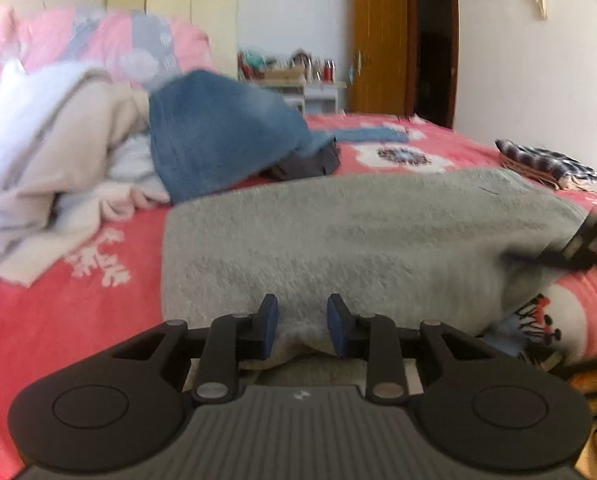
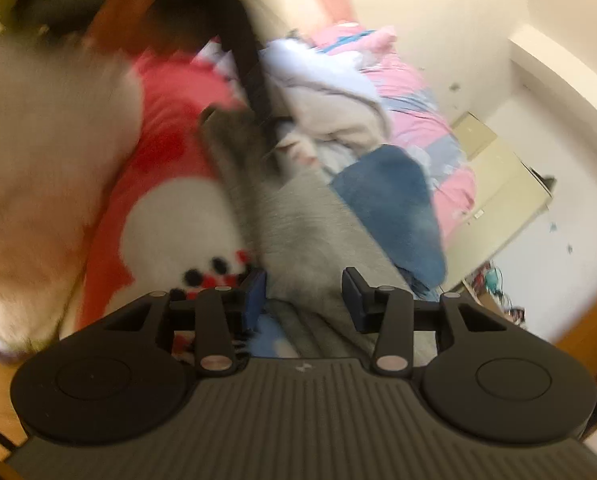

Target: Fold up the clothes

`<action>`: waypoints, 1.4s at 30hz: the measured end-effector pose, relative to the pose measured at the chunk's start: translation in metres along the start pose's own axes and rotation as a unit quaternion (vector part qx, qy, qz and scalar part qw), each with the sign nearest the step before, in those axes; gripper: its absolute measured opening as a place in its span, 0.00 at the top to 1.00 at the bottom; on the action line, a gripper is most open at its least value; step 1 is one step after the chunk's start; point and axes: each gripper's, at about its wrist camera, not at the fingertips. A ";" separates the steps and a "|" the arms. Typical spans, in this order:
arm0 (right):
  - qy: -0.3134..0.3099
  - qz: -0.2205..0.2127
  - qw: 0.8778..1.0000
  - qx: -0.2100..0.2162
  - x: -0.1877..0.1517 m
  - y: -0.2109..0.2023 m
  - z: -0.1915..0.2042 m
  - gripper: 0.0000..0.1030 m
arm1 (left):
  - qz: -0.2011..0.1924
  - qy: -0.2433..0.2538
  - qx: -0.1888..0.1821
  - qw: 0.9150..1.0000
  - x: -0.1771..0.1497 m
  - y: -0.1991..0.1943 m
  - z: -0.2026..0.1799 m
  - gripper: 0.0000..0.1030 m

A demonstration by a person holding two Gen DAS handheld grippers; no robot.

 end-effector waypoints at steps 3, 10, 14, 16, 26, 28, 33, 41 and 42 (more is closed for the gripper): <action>0.074 0.005 0.996 -0.040 -0.001 -0.013 -0.035 0.62 | -0.005 -0.015 0.011 1.000 -0.003 0.002 0.000 0.71; 0.264 0.126 0.954 -0.067 -0.062 0.011 -0.085 0.62 | -0.010 -0.025 0.037 0.999 -0.005 0.004 -0.006 0.71; 0.369 0.132 0.917 -0.069 -0.082 0.006 -0.112 0.64 | -0.006 -0.023 0.045 0.999 -0.005 0.003 -0.010 0.71; 0.394 0.117 0.906 -0.106 -0.089 -0.003 -0.134 0.64 | -0.003 -0.021 0.048 0.999 -0.004 0.003 -0.012 0.71; 0.521 0.147 0.828 -0.146 -0.153 0.006 -0.206 0.65 | 0.002 -0.035 0.062 0.997 0.001 0.005 -0.015 0.70; 0.517 0.150 0.827 -0.161 -0.154 0.017 -0.216 0.64 | 0.005 -0.035 0.066 0.997 0.003 0.005 -0.016 0.70; 0.585 0.187 0.775 -0.149 -0.214 0.038 -0.215 0.59 | 0.012 -0.037 0.075 0.996 0.008 0.005 -0.019 0.69; 0.622 0.047 0.769 -0.139 -0.211 0.003 -0.221 0.52 | -0.006 -0.058 0.081 0.995 0.028 -0.011 -0.028 0.51; 0.616 0.032 0.776 -0.136 -0.206 0.002 -0.222 0.50 | -0.010 -0.063 0.081 0.995 0.032 -0.015 -0.030 0.50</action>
Point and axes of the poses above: each gripper's, at about its wrist camera, not at the fingertips, and y roughly the way its jaws point, z to its left, x to its top, and after that the axes turned 8 degrees about -x, right-handed
